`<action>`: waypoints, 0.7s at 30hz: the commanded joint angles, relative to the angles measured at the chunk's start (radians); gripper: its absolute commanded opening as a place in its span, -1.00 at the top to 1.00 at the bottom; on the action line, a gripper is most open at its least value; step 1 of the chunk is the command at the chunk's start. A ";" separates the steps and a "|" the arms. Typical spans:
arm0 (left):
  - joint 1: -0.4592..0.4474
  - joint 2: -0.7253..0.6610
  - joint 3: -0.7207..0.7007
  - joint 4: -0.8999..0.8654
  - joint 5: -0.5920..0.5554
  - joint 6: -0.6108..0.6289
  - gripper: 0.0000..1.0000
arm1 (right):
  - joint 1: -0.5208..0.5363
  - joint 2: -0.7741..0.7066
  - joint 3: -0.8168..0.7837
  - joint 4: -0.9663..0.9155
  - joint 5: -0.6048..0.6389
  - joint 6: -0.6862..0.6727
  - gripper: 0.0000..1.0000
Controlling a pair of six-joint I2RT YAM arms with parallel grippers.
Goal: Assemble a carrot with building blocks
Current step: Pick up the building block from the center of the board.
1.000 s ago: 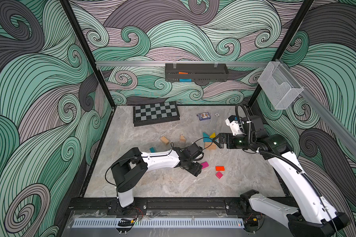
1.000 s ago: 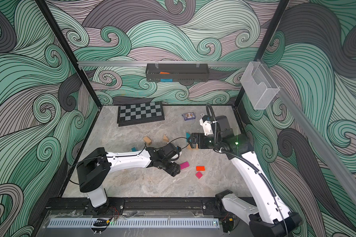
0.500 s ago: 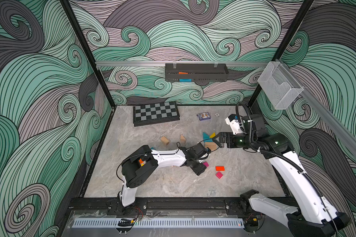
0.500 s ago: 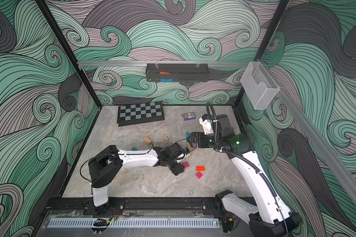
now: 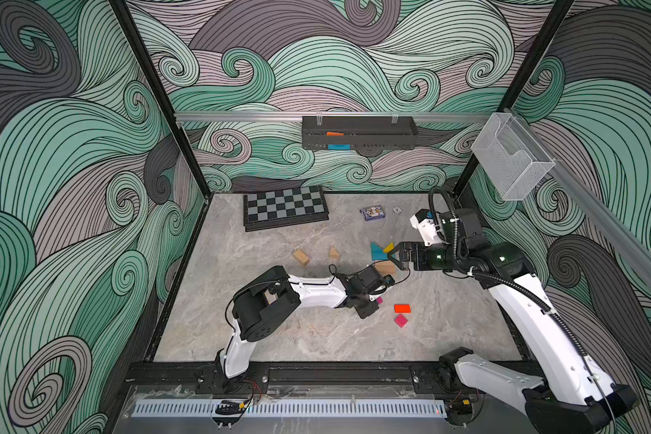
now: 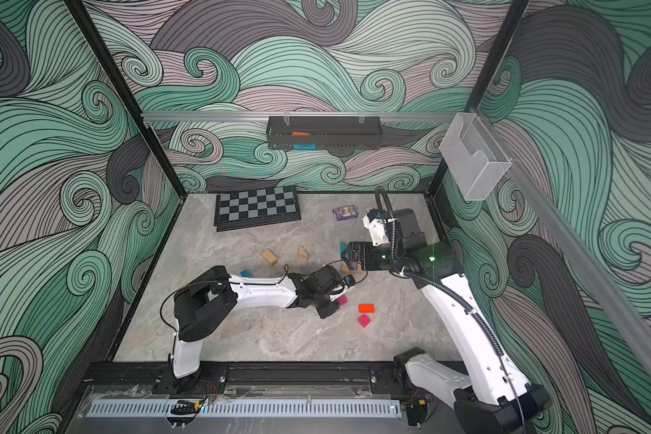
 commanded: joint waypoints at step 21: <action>0.068 0.174 0.264 -0.041 -0.048 0.315 0.80 | -0.009 0.024 0.024 -0.016 -0.006 -0.011 -0.97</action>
